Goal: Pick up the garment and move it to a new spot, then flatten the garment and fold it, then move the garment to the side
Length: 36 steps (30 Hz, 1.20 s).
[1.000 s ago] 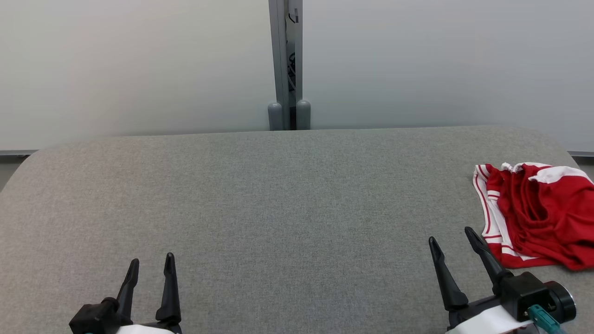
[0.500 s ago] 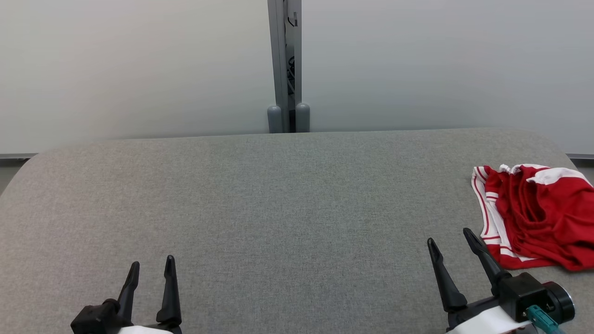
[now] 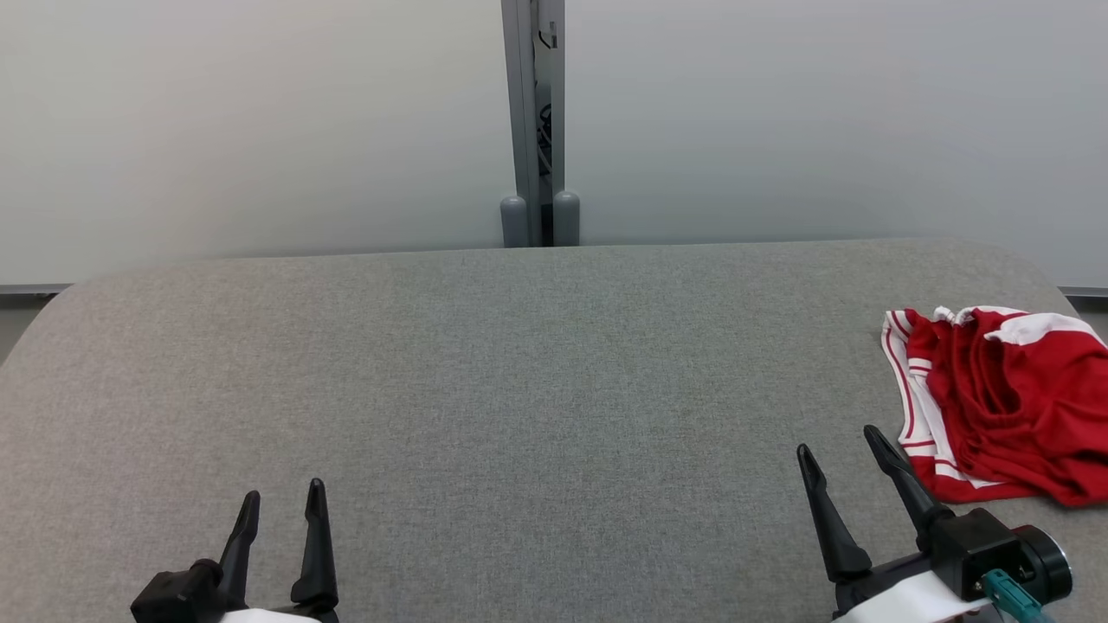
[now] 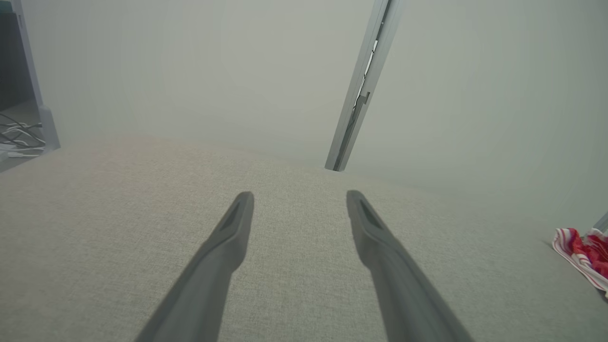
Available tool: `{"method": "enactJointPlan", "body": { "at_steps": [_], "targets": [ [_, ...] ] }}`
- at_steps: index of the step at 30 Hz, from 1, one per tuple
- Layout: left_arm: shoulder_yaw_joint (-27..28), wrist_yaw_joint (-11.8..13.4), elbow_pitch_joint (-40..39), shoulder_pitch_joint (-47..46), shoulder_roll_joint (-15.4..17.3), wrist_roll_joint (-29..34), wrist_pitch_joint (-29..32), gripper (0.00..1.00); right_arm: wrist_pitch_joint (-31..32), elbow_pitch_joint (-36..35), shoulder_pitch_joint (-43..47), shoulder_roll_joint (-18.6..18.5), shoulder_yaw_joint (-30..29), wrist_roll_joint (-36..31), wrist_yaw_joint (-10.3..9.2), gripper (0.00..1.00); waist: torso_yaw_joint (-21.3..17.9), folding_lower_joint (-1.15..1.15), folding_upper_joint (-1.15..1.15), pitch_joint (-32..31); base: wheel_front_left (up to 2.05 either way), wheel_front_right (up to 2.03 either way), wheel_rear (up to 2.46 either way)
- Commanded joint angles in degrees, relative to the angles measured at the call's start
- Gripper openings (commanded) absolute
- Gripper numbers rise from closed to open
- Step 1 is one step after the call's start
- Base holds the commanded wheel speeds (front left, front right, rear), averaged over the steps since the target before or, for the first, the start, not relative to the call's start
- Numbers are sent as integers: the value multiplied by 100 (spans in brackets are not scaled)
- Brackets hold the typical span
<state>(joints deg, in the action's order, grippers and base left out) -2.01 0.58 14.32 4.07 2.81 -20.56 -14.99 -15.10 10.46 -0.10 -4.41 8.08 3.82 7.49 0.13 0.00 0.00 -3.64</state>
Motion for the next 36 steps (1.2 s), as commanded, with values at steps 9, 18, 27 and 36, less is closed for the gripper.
{"method": "enactJointPlan", "body": {
  "at_steps": [9,18,27,36],
  "targets": [
    [27,25,32,-49,22,-44,-21,100,-3,16,-42,-44,-10,17,1,100,8,0,0,24,0,0,0],
    [8,40,47,-89,22,-57,-21,100,-3,40,-48,-41,-2,41,1,100,37,0,0,51,0,0,0],
    [1,24,85,-7,0,-51,0,0,0,48,-46,3,2,18,0,0,68,0,0,43,0,0,0],
    [17,-16,356,102,-41,-406,138,0,91,289,154,51,-50,467,0,0,67,0,0,52,0,0,0]
  ]
}}
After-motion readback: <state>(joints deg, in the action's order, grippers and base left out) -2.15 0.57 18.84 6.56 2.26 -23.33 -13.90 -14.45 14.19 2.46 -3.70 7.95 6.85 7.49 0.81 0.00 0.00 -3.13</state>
